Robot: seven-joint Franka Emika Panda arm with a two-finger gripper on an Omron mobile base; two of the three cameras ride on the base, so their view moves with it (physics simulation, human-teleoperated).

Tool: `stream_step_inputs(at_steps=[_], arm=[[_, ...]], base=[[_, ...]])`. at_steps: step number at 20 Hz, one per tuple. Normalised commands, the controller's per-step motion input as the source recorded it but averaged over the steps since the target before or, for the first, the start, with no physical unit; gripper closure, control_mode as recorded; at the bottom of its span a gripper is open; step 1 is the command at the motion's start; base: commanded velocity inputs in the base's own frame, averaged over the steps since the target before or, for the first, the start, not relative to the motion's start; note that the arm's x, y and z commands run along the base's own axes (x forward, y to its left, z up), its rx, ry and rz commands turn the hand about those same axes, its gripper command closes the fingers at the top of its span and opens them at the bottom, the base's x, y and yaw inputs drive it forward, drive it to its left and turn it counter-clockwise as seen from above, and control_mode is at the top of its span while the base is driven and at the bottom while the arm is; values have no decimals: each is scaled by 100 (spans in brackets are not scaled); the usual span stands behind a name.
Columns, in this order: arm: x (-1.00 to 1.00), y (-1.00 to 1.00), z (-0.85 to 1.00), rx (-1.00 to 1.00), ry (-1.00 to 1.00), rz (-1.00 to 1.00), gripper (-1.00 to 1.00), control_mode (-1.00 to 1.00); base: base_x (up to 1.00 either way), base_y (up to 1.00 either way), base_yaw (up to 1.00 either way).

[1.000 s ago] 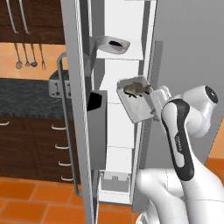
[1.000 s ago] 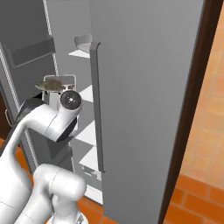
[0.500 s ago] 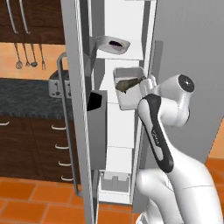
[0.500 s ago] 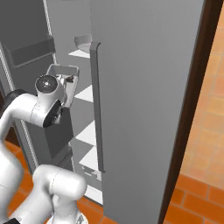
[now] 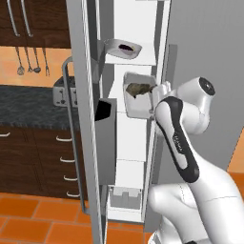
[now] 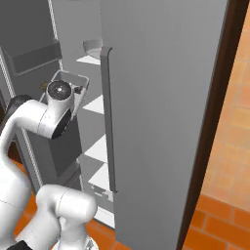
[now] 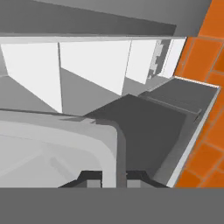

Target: Take the meat container that has the fish and place it on the second highest rack of the freezer. Then take the vegetable container that has the eggplant and garlic and place it on the highest rack of the freezer.

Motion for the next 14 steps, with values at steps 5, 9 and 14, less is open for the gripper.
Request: stream_step_inputs(at_steps=[5,9,14], arm=[[65,0,-2,1,13,0,100,-100],[60,0,0,2,1,-16,100,-100],[41,4,0,8,3,-14,100,-100]], base=[[0,0,0],[0,0,0],[0,0,0]])
